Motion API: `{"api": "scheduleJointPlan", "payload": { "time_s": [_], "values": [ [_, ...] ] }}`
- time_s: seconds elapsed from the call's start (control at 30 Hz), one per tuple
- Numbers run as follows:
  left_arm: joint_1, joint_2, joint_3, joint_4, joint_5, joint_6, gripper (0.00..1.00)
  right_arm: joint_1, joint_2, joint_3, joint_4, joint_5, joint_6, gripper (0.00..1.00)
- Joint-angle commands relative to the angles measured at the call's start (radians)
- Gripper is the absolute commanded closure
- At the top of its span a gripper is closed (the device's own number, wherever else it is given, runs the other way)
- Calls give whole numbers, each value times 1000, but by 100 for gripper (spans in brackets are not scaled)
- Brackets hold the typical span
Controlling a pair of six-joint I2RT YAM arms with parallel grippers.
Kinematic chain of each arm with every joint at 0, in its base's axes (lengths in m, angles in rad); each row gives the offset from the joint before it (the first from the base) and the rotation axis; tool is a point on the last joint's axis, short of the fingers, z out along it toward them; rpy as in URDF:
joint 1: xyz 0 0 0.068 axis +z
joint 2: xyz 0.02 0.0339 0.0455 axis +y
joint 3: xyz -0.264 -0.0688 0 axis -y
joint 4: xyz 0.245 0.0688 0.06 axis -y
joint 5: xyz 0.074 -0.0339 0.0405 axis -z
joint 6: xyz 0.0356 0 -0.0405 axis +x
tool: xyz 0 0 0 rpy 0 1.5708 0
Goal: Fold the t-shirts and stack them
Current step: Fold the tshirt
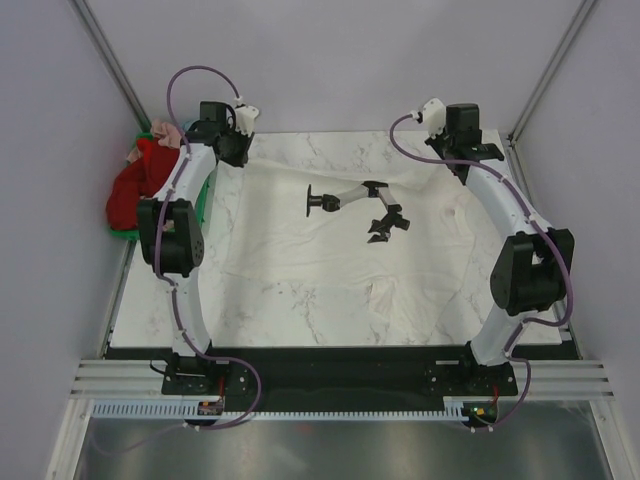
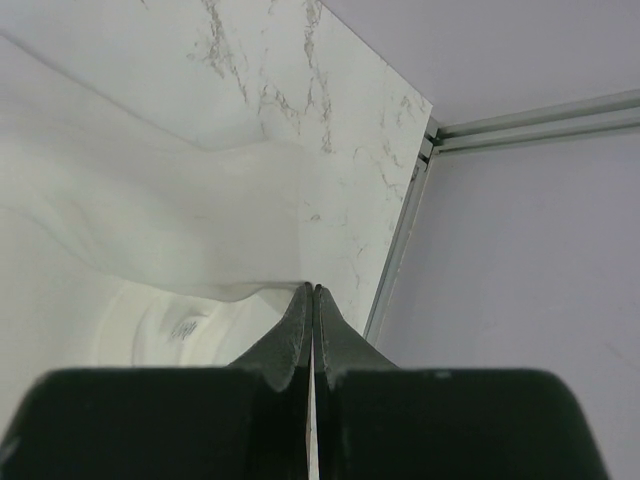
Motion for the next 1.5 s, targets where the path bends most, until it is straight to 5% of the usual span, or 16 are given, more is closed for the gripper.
{"api": "scheduleJointPlan", "payload": {
  "time_s": [0.0, 0.63, 0.8, 0.83, 0.87, 0.9, 0.93, 1.1, 1.33, 1.47],
  "values": [
    [6, -85, -36, 28, 30, 43, 98, 5, -98, -39, -30, -7, 19, 100],
    [15, -179, -251, 28, -7, 72, 98, 31, -248, -226, -155, -108, 144, 100],
    [17, -220, -339, -3, -22, 93, 98, 39, -305, -211, -303, -183, 176, 100],
    [17, -226, -349, -33, -26, 95, 98, 40, -312, -209, -320, -186, 187, 94],
    [18, -236, -362, -44, -31, 98, 96, 42, -319, -194, -348, -191, 196, 72],
    [20, -242, -366, -49, -36, 93, 81, 40, -323, -185, -352, -182, 205, 68],
    [20, -246, -366, -52, -37, 87, 76, 42, -317, -174, -349, -177, 211, 66],
    [18, -152, -198, -70, -25, 60, 62, 28, -176, -56, -284, -135, 193, 62],
    [18, 150, 239, -271, -65, 38, 59, -101, 114, 211, -262, -194, 266, 63],
    [24, 208, 315, -296, -54, 36, 40, -167, 281, 324, -291, -220, 283, 60]
  ]
}}
